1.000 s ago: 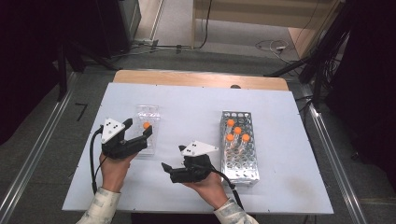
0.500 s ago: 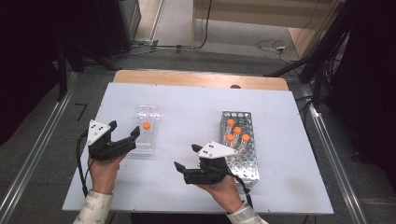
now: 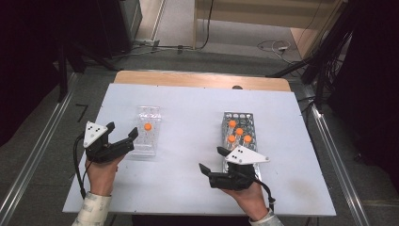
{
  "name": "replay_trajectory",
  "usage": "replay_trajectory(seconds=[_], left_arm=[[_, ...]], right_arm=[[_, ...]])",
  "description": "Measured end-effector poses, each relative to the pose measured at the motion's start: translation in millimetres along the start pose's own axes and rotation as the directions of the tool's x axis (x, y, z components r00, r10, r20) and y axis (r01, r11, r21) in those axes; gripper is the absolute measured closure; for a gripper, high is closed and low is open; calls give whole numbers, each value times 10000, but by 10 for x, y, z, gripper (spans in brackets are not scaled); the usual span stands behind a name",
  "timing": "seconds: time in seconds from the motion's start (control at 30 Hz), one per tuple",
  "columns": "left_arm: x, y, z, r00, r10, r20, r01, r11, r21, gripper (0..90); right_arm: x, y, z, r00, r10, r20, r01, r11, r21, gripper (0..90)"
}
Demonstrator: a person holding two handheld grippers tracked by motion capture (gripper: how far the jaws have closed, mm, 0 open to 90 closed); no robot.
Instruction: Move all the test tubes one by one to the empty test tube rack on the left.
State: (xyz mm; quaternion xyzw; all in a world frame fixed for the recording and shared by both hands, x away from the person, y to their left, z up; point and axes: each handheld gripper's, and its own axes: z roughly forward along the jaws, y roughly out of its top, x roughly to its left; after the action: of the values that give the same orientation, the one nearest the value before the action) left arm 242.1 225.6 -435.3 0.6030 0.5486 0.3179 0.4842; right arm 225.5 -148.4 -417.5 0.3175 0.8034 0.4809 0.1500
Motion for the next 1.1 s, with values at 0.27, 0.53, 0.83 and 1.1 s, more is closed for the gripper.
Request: replay_trajectory(seconds=[0.27, 0.53, 0.83, 1.1], left_arm=[[-18, -18, 20, 10000, 87, 5, -87, 9999, 102, 158], [-33, -12, 10, 10000, 64, 2, -64, 10000, 43, 158], [-33, -24, 25, 10000, 68, 9, -68, 9999, 100, 157], [-21, -27, 20, 10000, 69, -29, -68, 9999, 118, 158]], right_arm=[[-248, -108, -261, 9970, 244, 739, -235, 9996, -136, 199], [-549, -199, -460, 9864, 629, 1518, -569, 9974, -439, 206], [-827, -306, -423, 9760, 923, 1974, -869, 9956, -361, 230], [-955, -375, -319, 9729, 743, 2191, -675, 9970, -384, 344]])
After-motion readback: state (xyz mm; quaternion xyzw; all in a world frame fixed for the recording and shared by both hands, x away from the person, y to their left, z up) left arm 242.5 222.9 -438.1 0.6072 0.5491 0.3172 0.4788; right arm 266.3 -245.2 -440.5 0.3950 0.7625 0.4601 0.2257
